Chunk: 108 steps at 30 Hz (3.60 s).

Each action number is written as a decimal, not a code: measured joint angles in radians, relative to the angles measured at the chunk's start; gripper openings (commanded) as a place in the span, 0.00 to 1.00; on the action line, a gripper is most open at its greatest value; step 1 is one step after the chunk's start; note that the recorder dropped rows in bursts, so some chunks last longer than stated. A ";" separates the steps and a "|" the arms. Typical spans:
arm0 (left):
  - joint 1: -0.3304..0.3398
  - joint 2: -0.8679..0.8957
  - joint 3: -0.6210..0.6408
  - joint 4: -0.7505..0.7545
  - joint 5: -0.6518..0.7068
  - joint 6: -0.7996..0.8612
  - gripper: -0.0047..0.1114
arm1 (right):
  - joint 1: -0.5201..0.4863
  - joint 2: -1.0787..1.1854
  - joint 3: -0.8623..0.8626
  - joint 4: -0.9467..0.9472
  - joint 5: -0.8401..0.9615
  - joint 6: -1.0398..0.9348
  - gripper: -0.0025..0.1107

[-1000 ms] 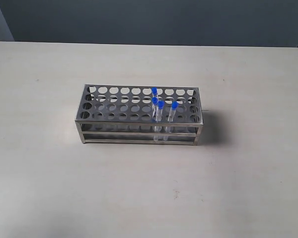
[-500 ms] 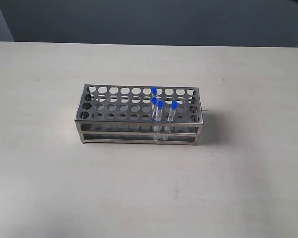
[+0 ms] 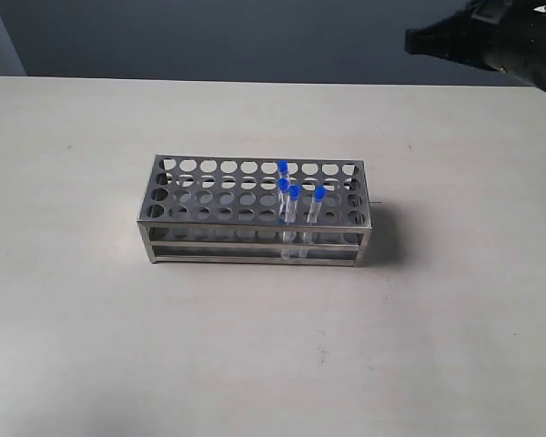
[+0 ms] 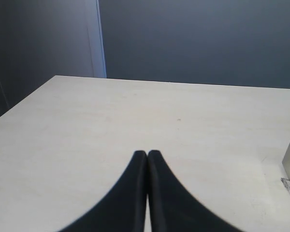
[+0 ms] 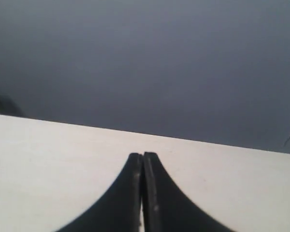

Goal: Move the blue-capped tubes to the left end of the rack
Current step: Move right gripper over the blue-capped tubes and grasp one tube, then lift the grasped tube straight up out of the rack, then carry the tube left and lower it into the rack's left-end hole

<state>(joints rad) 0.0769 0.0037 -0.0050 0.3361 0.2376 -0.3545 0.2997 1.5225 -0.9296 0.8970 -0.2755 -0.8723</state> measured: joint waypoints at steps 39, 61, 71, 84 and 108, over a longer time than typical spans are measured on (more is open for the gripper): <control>0.000 0.000 0.000 0.000 0.000 0.000 0.04 | 0.043 -0.049 0.589 -1.397 -0.582 1.117 0.50; 0.000 0.000 0.000 0.000 0.000 0.000 0.04 | 0.043 0.321 0.438 -1.454 -0.757 1.126 0.46; 0.000 0.000 0.000 0.000 0.000 0.000 0.04 | 0.053 0.355 0.405 -1.465 -0.747 1.138 0.17; 0.000 0.000 0.000 0.000 0.000 0.000 0.04 | 0.053 0.218 0.407 -1.473 -0.651 1.175 0.02; 0.000 0.000 0.000 0.000 0.000 0.000 0.04 | 0.256 0.327 -0.287 -1.972 -0.383 1.665 0.02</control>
<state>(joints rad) 0.0769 0.0037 -0.0050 0.3361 0.2376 -0.3545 0.5560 1.8494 -1.2170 -1.0755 -0.6582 0.7930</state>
